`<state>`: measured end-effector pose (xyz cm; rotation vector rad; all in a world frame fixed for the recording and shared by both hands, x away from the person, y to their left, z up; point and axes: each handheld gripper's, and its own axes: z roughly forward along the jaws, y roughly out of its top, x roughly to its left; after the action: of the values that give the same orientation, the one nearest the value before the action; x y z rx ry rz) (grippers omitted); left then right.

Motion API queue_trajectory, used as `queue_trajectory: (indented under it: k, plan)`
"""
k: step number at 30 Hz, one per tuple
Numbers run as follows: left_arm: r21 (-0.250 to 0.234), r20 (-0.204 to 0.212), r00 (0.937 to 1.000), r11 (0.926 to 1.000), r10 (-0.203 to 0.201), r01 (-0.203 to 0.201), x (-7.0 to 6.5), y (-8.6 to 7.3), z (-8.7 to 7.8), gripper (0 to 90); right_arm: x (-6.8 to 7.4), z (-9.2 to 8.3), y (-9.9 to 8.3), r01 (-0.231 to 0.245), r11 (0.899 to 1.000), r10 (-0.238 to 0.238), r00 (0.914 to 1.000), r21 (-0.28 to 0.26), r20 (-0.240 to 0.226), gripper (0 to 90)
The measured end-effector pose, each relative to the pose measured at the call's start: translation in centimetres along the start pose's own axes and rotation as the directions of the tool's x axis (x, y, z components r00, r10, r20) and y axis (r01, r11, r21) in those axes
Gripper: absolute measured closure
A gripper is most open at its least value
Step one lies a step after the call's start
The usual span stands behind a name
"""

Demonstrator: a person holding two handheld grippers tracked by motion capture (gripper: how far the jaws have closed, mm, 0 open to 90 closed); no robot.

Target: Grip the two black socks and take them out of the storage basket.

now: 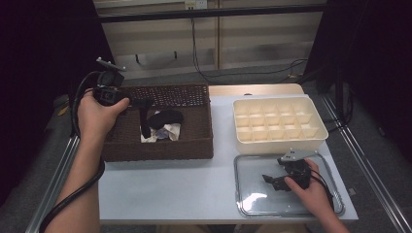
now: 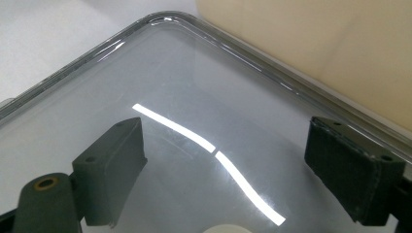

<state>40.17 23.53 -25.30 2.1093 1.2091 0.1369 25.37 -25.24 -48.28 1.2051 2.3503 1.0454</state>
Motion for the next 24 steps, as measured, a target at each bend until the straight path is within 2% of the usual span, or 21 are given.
queue_trajectory:
  k: [11, 18, 24]
  plan:
    - [-0.019, 0.016, 0.9999, 0.9998, 0.003, -0.003, -1.0, -0.5, -1.2, 84.3, 0.0, 0.0, 0.0, 0.0, 1.0, 0.0, 1.0, 0.0, 0.0, 14.0]
    - [-0.004, 0.024, 0.9996, 0.9998, 0.017, -0.017, -1.4, -1.3, -1.3, 84.3, 0.0, 0.0, 0.0, -0.002, 1.0, 0.002, 1.0, 0.002, 0.001, 14.0]
    - [-0.001, 0.041, 0.9983, 0.9991, 0.042, -0.042, -2.4, -2.1, -1.4, 84.3, 0.0, 0.0, 0.0, -0.003, 1.0, 0.003, 1.0, 0.002, 0.001, 14.0]
